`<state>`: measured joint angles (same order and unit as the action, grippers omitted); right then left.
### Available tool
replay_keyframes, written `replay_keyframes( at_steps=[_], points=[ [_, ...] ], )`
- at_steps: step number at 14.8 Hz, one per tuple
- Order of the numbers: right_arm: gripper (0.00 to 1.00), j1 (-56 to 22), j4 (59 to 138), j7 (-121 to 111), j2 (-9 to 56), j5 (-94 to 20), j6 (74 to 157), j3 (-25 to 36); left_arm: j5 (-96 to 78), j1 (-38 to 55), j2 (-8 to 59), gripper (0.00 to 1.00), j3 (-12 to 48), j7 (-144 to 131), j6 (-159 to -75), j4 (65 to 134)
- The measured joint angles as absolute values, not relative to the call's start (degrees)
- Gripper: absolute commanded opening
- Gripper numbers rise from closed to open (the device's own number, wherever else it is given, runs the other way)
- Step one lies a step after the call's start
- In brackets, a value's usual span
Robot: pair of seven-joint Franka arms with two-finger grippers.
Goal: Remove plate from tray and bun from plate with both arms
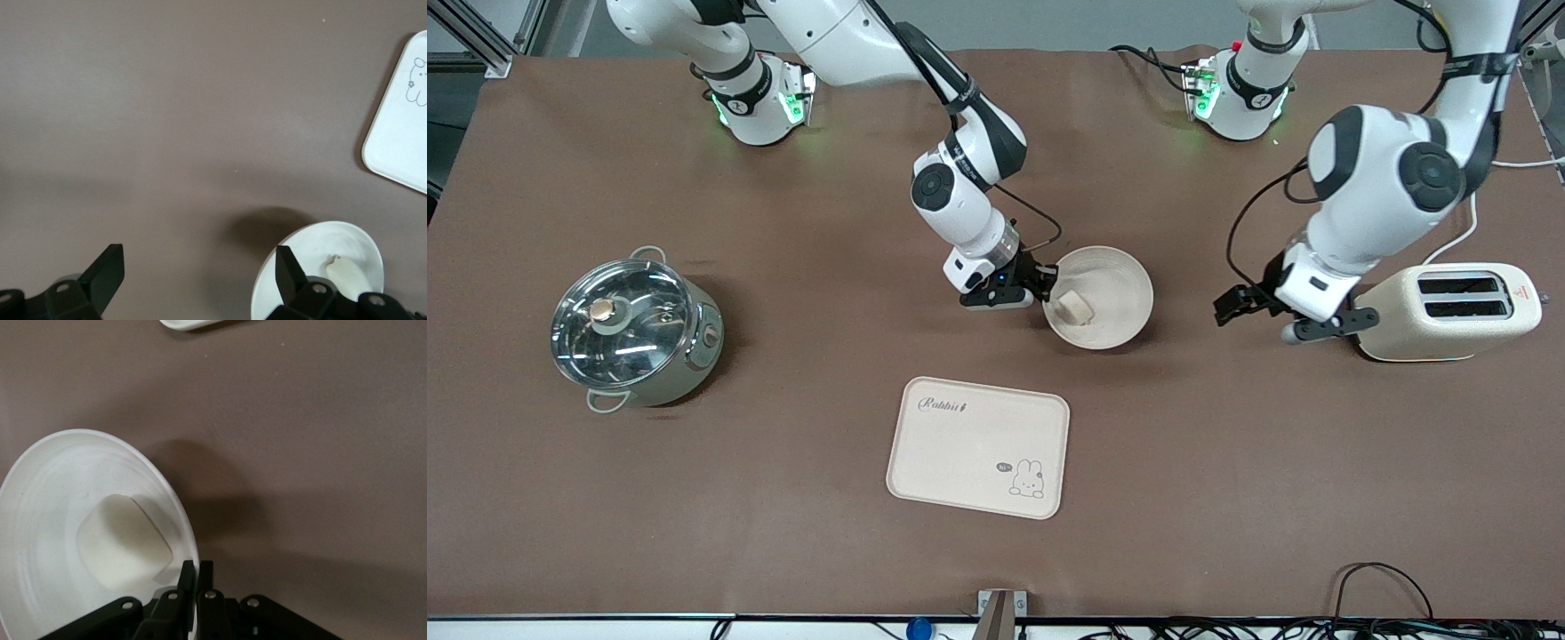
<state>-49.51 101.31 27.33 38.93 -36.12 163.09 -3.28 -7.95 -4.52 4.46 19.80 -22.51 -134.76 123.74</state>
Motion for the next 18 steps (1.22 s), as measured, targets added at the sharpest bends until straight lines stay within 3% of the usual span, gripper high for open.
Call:
replay_keyframes(
  at_steps=[4, 6, 8, 12, 18],
  points=[
    [0.24, -49.5, 101.8, 27.3, 40.2, -36.1, 162.9, -3.0, -8.0, -4.6, 4.5, 1.00, 21.7, -25.0, -141.2, 128.7],
    [0.53, -49.5, 101.7, 27.4, 40.5, -36.1, 163.0, -2.9, -8.0, -4.5, 4.5, 1.00, 23.1, -27.4, -143.4, 130.9],
    [1.00, -49.1, 101.2, 27.5, 40.5, -36.1, 162.3, -2.7, -7.9, -4.1, 4.5, 1.00, 24.2, -29.6, -144.4, 131.9],
    [1.00, -44.5, 96.3, 27.2, 39.7, -35.7, 154.1, -1.2, -4.0, -0.2, 6.4, 1.00, 25.0, -37.5, -147.3, 132.5],
    [1.00, -29.1, 86.4, 19.1, 36.6, -24.5, 135.5, 1.0, 8.3, 6.9, 15.1, 1.00, 25.2, -55.8, -148.5, 127.7]
  ],
)
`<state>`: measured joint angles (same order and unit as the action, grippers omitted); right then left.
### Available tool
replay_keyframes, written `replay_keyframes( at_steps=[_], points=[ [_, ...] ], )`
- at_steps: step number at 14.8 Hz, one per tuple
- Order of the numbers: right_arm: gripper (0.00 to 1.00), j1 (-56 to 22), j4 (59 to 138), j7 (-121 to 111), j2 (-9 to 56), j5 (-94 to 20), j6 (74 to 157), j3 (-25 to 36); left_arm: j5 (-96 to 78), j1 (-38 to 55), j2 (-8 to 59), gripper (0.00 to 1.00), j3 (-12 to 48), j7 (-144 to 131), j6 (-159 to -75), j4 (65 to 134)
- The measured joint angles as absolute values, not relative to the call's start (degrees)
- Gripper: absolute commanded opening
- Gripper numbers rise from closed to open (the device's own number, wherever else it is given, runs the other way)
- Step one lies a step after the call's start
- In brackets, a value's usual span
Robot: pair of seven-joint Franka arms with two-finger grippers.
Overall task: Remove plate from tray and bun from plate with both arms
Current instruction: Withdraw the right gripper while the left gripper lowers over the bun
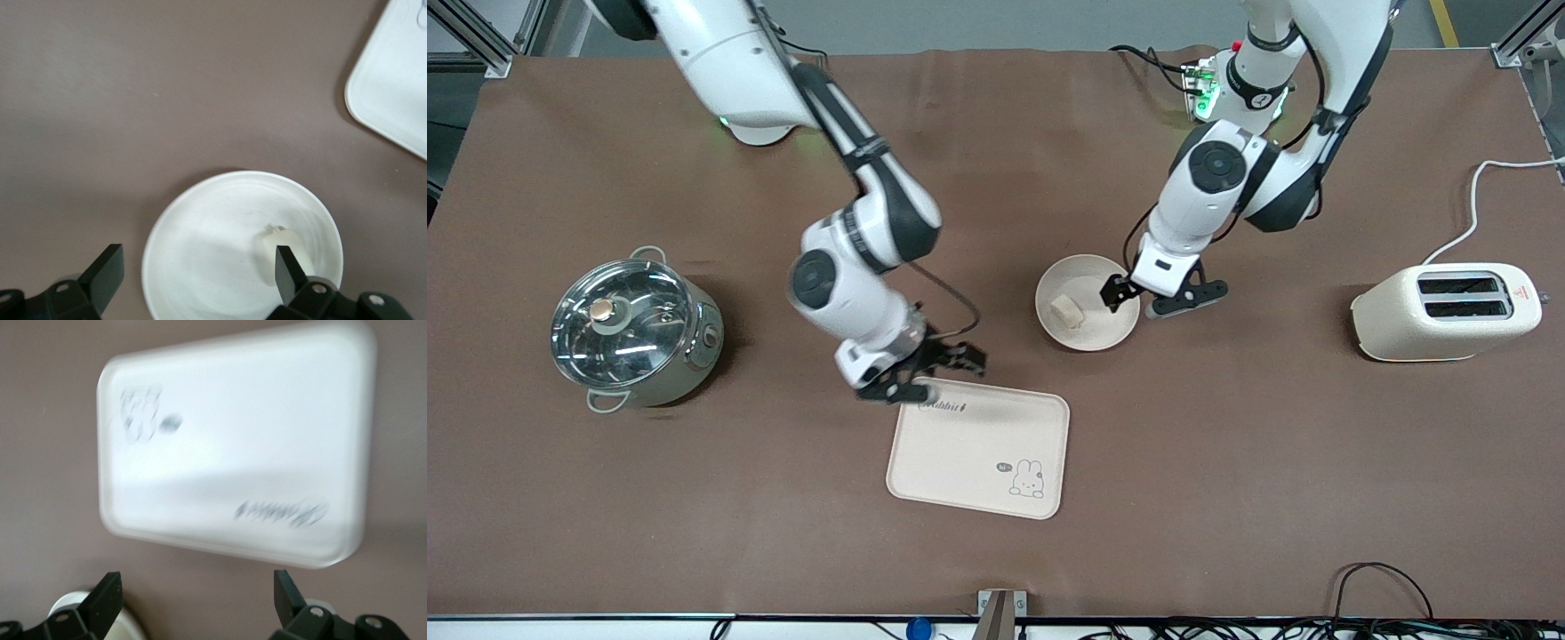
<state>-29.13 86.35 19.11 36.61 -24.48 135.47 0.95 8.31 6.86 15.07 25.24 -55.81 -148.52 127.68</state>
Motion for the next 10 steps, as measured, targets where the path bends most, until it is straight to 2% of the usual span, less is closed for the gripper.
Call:
replay_keyframes(
  at_steps=[5, 8, 10],
  points=[
    [1.00, -16.6, 83.4, 11.2, 32.5, -18.3, 123.2, 1.8, 10.1, 10.7, 22.6, 1.00, 25.2, -58.1, -146.5, 121.3],
    [1.00, -10.7, 83.2, 7.7, 27.0, -8.7, 112.9, 2.6, 16.5, 12.6, 27.4, 1.00, 25.2, -63.7, -145.6, 117.7],
    [1.00, -7.4, 83.1, 6.1, 22.6, -6.6, 105.7, 2.8, 18.8, 13.0, 29.8, 1.00, 25.2, -65.4, -145.5, 116.8]
  ],
)
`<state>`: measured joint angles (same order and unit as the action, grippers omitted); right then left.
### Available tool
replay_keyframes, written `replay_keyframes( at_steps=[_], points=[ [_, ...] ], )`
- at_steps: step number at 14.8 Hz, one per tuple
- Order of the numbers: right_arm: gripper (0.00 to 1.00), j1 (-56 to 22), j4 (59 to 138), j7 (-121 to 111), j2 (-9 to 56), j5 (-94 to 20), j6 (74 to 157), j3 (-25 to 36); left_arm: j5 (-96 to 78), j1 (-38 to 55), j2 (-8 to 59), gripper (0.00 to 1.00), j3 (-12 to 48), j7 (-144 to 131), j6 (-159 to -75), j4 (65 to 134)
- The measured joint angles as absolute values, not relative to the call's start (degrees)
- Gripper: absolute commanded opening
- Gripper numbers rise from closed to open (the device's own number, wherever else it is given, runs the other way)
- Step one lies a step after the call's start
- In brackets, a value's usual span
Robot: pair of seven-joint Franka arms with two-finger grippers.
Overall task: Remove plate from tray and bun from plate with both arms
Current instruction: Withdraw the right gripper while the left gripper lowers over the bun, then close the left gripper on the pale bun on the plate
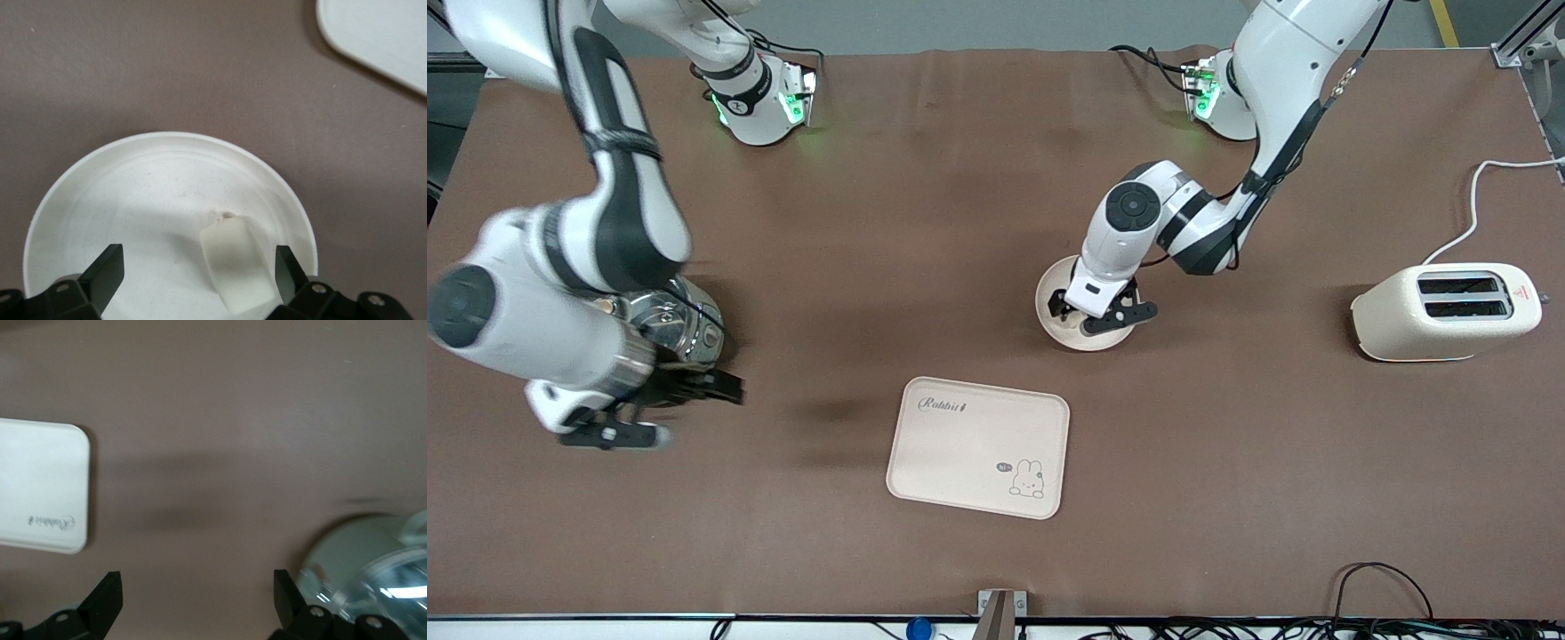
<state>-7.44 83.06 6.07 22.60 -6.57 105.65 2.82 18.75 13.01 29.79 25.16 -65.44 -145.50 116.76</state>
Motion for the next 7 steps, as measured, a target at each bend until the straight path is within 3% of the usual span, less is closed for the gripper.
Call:
replay_keyframes(
  at_steps=[3, 7],
  points=[
    [1.00, -3.3, 83.3, 4.5, 14.7, -5.9, 96.5, 2.7, 19.2, 13.9, 32.3, 0.97, 25.1, -66.3, -145.5, 115.9],
    [1.00, -0.7, 88.0, -1.4, 2.2, -5.2, 93.8, 1.5, 19.3, 14.4, 32.6, 0.68, 25.1, -67.9, -145.5, 115.4]
  ],
)
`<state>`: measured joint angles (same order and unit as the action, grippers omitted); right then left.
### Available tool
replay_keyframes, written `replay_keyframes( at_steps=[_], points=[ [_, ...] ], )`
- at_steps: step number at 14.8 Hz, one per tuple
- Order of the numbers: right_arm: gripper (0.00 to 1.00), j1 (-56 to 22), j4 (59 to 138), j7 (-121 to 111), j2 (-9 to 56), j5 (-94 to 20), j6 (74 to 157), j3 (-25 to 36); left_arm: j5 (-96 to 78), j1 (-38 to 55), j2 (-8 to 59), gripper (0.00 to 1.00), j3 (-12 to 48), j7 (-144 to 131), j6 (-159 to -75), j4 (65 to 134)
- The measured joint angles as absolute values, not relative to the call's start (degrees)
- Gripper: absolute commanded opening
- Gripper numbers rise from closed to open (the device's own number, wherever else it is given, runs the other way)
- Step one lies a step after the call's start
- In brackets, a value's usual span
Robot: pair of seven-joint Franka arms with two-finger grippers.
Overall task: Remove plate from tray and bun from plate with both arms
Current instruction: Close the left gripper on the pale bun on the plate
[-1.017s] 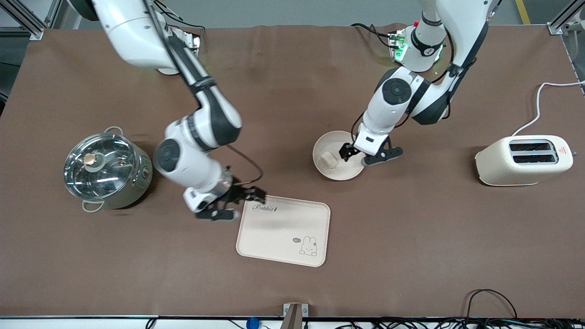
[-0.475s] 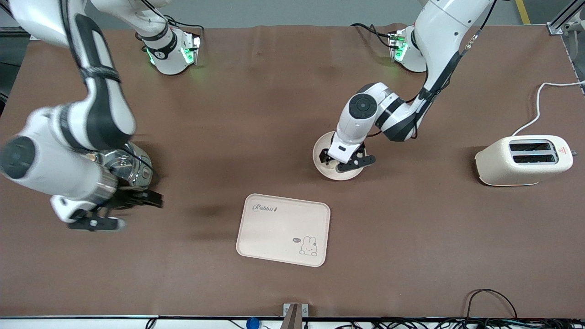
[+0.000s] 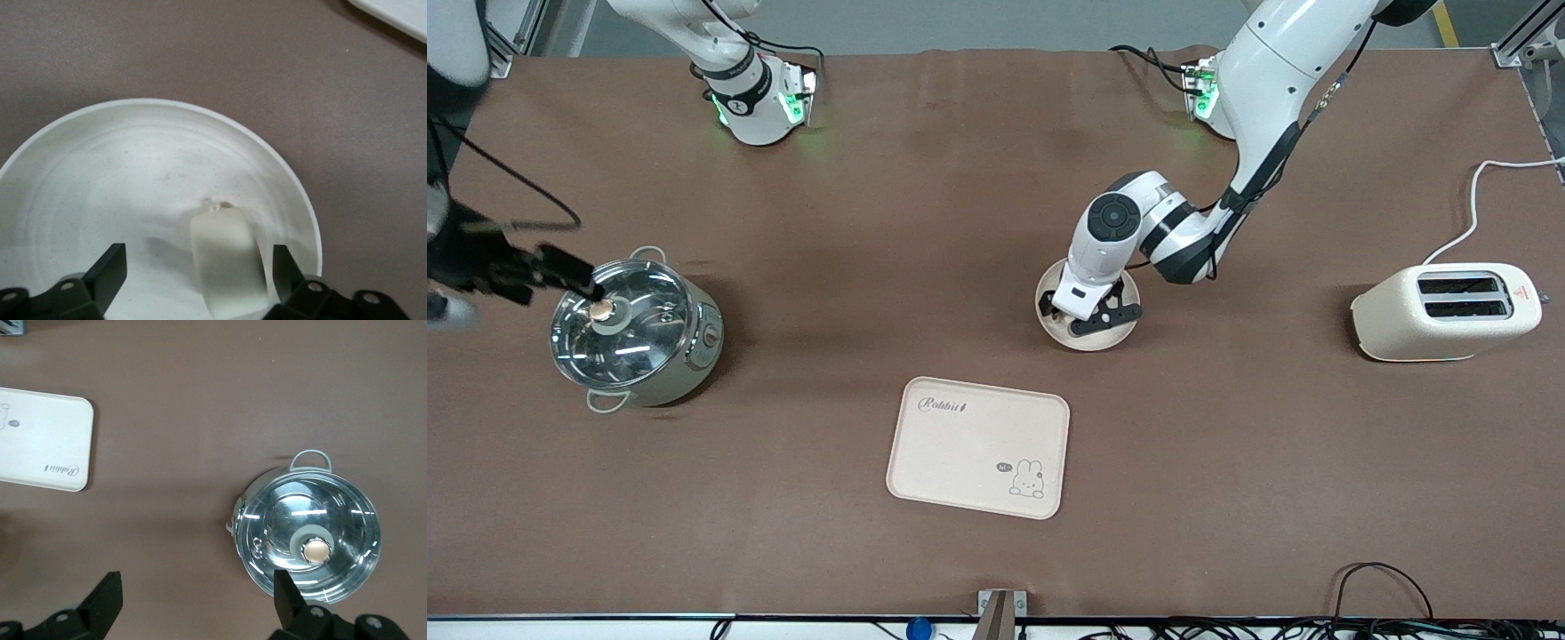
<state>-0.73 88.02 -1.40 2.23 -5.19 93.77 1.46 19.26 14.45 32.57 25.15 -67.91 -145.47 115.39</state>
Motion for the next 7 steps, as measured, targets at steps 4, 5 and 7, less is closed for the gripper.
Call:
replay_keyframes(
  at_steps=[4, 5, 7],
  points=[
    [1.00, -0.7, 92.1, -1.9, -4.4, -3.3, 91.8, 1.2, 19.3, 14.5, 32.6, 0.54, 25.1, -67.9, -145.4, 115.3],
    [1.00, -0.6, 92.0, -1.9, -4.5, -3.0, 90.7, 1.4, 19.3, 14.6, 32.6, 0.53, 25.1, -67.9, -145.4, 115.2],
    [1.00, -0.3, 91.8, -2.0, -4.5, -2.5, 90.2, 1.6, 19.3, 14.7, 32.6, 0.50, 25.1, -68.0, -145.4, 115.1]
  ],
)
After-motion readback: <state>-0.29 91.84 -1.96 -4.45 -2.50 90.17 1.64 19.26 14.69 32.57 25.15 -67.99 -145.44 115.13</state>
